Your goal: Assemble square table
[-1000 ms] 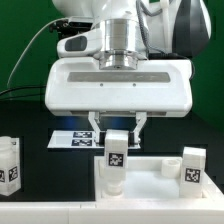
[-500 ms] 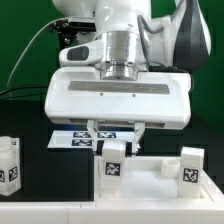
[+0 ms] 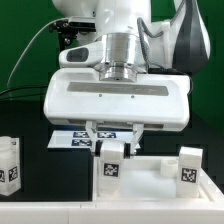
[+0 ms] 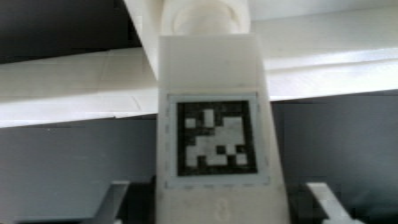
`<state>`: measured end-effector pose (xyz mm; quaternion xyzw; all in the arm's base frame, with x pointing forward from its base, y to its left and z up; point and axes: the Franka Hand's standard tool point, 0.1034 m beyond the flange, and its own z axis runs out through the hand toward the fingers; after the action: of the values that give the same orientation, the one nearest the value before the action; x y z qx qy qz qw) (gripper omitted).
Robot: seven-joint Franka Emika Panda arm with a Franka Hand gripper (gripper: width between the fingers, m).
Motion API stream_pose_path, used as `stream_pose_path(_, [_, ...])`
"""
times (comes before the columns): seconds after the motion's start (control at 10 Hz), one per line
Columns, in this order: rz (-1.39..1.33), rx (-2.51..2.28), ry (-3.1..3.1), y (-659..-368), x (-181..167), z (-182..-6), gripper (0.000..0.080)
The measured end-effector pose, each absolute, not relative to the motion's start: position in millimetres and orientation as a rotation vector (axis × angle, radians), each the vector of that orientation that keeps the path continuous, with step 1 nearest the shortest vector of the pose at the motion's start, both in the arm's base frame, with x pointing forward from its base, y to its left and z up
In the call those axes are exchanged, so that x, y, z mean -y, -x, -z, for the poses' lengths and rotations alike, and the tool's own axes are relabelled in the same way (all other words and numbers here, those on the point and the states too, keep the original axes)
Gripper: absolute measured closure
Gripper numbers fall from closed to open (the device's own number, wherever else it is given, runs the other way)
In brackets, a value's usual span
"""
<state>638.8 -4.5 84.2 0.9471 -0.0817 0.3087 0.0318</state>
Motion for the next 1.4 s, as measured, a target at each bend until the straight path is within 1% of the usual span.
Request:
stream_pose_path(0.1, [-0.95, 0.251, -2.917, -639, 5, -84.0, 0.0332])
stream_pose_path(0.2, [-0.949, 0.251, -2.917, -639, 5, -83.5, 0.0214])
stream_pose_path(0.3, [-0.949, 0.251, -2.917, -638, 5, -83.3, 0.0214])
stream_pose_path(0.4, [-0.948, 0.251, -2.917, -638, 5, -83.1, 0.0163])
stream_pose_path(0.5, [-0.948, 0.251, -2.917, -638, 5, -82.9, 0.0154])
stream_pose_path(0.7, [-0.947, 0.251, -2.918, -638, 5, -82.5, 0.0154])
stream_pose_path(0.8, [-0.902, 0.265, -2.951, -636, 1, -80.1, 0.0151])
stream_pose_path(0.9, [-0.802, 0.295, -3.036, -633, -9, -86.8, 0.0151])
stream_pose_path(1.0, [-0.761, 0.317, -3.075, -629, -14, -95.9, 0.0151])
stream_pose_path(1.2, [-0.655, 0.365, -3.141, -621, -21, -96.3, 0.0151])
stream_pose_path(1.4, [-0.656, 0.366, -3.137, -621, -20, -94.3, 0.0151])
